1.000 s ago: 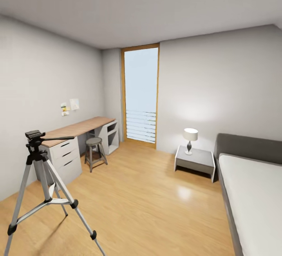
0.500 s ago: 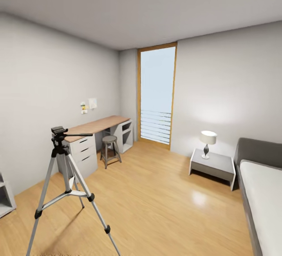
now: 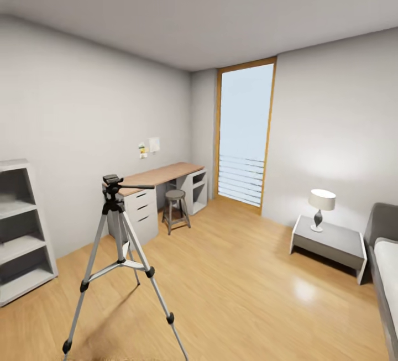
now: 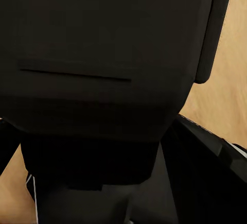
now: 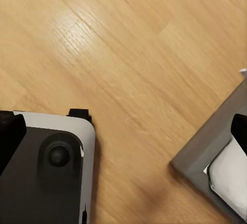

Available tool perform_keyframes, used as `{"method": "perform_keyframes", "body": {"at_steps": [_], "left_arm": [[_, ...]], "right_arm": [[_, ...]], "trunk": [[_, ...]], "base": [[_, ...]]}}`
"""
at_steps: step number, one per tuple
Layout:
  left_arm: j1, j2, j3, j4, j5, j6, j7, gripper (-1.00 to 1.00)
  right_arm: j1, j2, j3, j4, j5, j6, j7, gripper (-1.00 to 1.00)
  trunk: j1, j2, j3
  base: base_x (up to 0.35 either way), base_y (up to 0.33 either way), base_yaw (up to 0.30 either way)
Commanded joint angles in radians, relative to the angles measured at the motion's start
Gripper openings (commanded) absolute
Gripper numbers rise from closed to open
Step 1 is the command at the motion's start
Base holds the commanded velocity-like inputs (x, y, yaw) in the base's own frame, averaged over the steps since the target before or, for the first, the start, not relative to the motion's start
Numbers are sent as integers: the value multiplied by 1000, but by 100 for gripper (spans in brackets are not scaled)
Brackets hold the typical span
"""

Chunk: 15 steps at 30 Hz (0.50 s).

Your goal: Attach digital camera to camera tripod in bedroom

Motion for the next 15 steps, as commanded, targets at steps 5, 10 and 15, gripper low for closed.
{"method": "perform_keyframes", "body": {"at_steps": [5, 10, 15], "left_arm": [[-1, 0, -8, 1, 7, -2, 0, -100], [-1, 0, -8, 1, 7, -2, 0, -100], [-1, 0, -8, 1, 7, -2, 0, -100]], "right_arm": [[-1, -2, -8, 3, 4, -5, 1, 100], [-1, -3, -8, 3, 4, -5, 1, 100], [-1, -2, -8, 3, 4, -5, 1, 100]], "trunk": [[0, -1, 0], [0, -1, 0], [0, -1, 0]], "base": [[0, 0, 269], [0, 0, 269], [0, 0, 269]]}}
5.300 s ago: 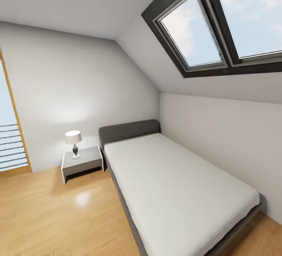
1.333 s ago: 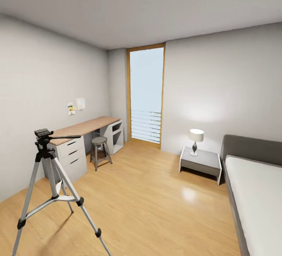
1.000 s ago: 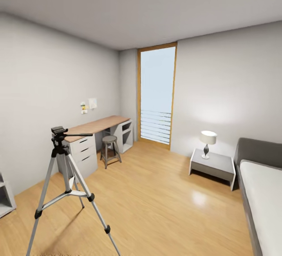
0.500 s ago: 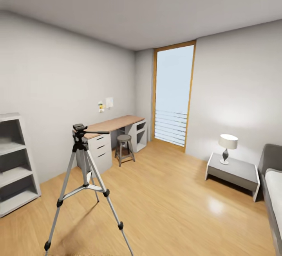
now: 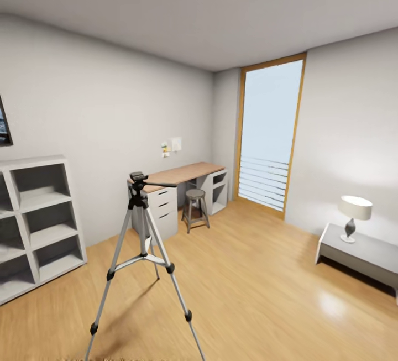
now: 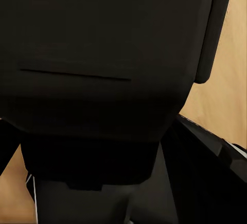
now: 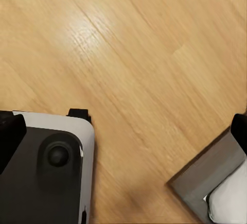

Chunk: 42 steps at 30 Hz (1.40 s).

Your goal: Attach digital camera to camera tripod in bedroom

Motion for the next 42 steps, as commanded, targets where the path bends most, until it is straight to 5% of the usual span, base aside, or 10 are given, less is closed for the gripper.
{"method": "perform_keyframes", "body": {"at_steps": [1, 26, 42], "left_arm": [[-1, 0, -9, 1, 6, -2, 0, -100], [-1, 0, -9, 1, 6, -2, 0, -100], [-1, 0, -10, 1, 5, 0, -1, -100]], "right_arm": [[-1, -1, -8, 3, 4, -5, 2, 100], [-1, -1, -8, 3, 2, -5, 2, 100], [-1, 0, -8, 0, 2, -4, 1, 100]], "trunk": [[0, -1, 0], [0, -1, 0], [0, -1, 0]], "base": [[0, 0, 269], [0, 0, 263], [22, 0, 21]]}}
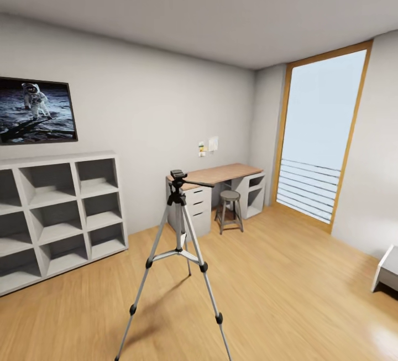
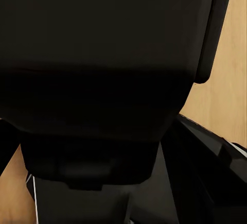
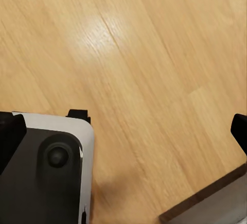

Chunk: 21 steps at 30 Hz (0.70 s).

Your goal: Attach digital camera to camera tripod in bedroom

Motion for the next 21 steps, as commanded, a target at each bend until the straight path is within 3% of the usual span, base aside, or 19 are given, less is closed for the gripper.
{"method": "perform_keyframes", "body": {"at_steps": [1, 21], "left_arm": [[0, 0, -9, 1, 7, -3, 0, -100], [0, 0, -7, 1, 7, -4, 0, -100]], "right_arm": [[-1, -1, -8, 3, 4, -4, 2, 100], [-1, -3, -7, 3, 4, -1, 2, 100]], "trunk": [[1, -1, 0], [1, -1, 0]], "base": [[197, 0, 1], [301, 0, 0]]}}
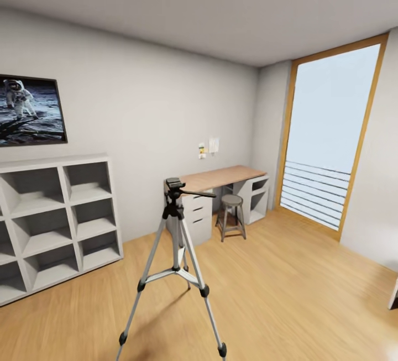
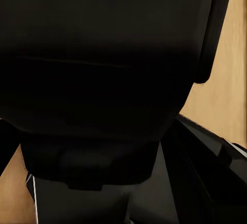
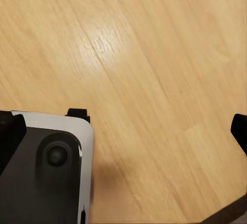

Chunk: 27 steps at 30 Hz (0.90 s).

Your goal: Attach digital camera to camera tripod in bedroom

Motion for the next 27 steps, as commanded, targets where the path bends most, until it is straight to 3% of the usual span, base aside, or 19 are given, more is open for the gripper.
{"method": "perform_keyframes", "body": {"at_steps": [1, 9, 15, 27], "left_arm": [[0, 0, -9, 1, 7, -3, 0, -100], [0, 0, -9, 1, 7, -3, 1, -100], [0, 0, -9, 1, 7, -3, 1, -100], [0, 0, -9, 1, 7, -3, 1, -100]], "right_arm": [[-1, -1, -8, 3, 4, -5, 2, 100], [-1, 2, -7, 4, 7, -3, 2, 100], [0, 1, -8, 4, 30, -4, 1, 100], [-1, 1, -8, 4, 32, -5, 1, 100]], "trunk": [[1, -1, 0], [1, -1, 0], [1, -1, 0], [1, -1, 0]], "base": [[312, 0, 0], [173, 0, 40], [9, 0, 240], [1, 0, 267]]}}
